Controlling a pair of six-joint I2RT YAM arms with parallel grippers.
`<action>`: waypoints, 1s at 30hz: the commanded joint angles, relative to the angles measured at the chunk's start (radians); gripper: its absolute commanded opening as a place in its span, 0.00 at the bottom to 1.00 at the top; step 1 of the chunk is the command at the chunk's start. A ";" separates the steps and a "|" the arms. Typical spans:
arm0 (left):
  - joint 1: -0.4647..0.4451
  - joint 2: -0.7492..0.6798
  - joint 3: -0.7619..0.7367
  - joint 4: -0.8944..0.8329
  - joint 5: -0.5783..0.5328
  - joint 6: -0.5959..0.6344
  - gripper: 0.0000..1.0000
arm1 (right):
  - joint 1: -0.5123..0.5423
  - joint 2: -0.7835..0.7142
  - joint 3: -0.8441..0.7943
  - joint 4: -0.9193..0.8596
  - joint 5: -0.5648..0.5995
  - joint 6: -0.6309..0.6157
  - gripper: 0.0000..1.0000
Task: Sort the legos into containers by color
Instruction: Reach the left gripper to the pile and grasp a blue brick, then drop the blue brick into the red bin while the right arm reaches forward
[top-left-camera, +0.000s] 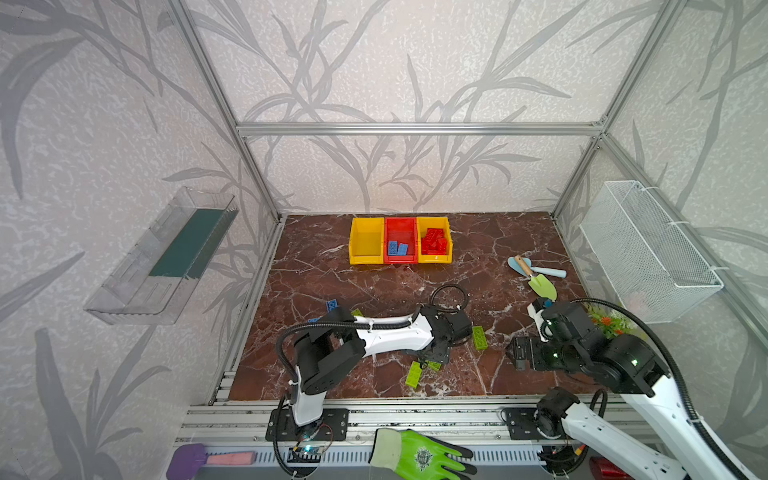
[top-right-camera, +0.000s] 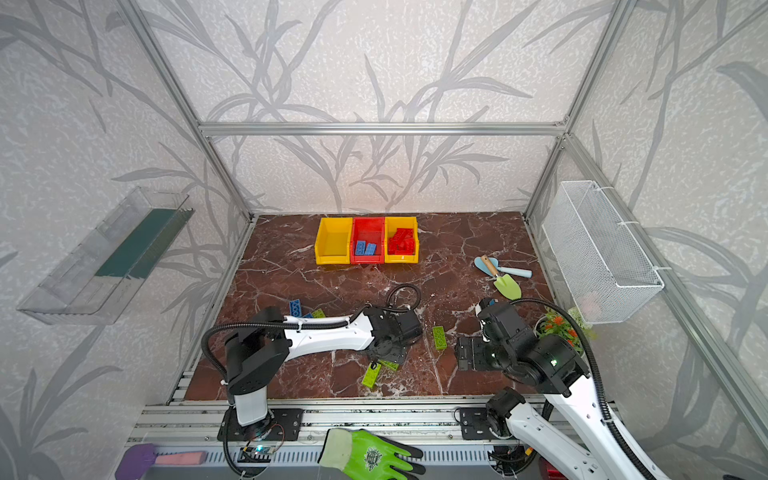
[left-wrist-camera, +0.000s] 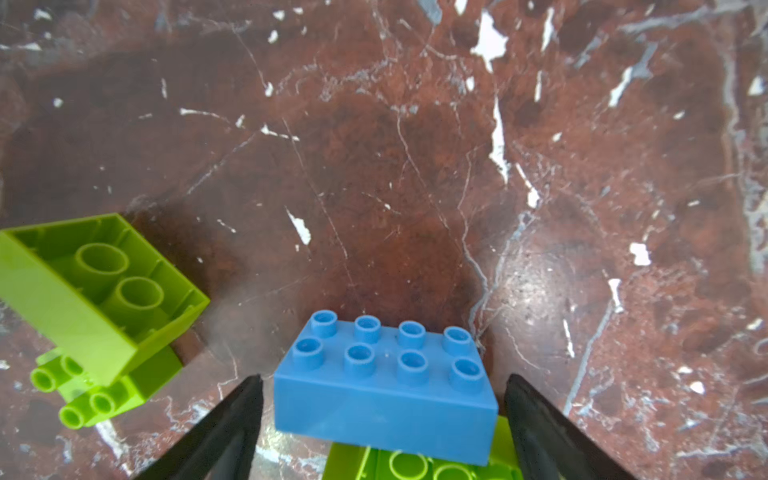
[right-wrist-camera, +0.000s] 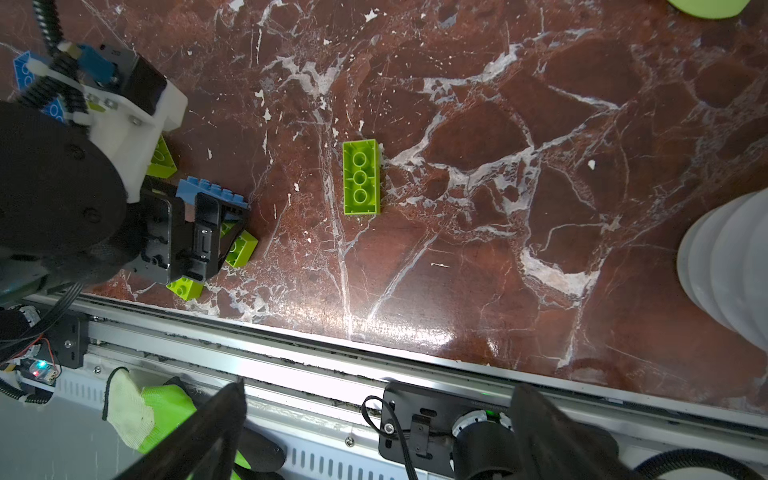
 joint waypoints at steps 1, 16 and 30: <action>0.010 0.012 -0.010 0.023 -0.013 0.018 0.89 | 0.004 -0.017 0.000 -0.031 0.011 0.003 0.99; 0.076 0.032 0.005 -0.007 -0.028 0.055 0.48 | 0.004 0.009 0.005 0.000 0.012 0.000 0.99; 0.244 0.053 0.395 -0.230 -0.139 0.221 0.35 | 0.004 0.008 -0.004 0.073 0.003 -0.021 0.99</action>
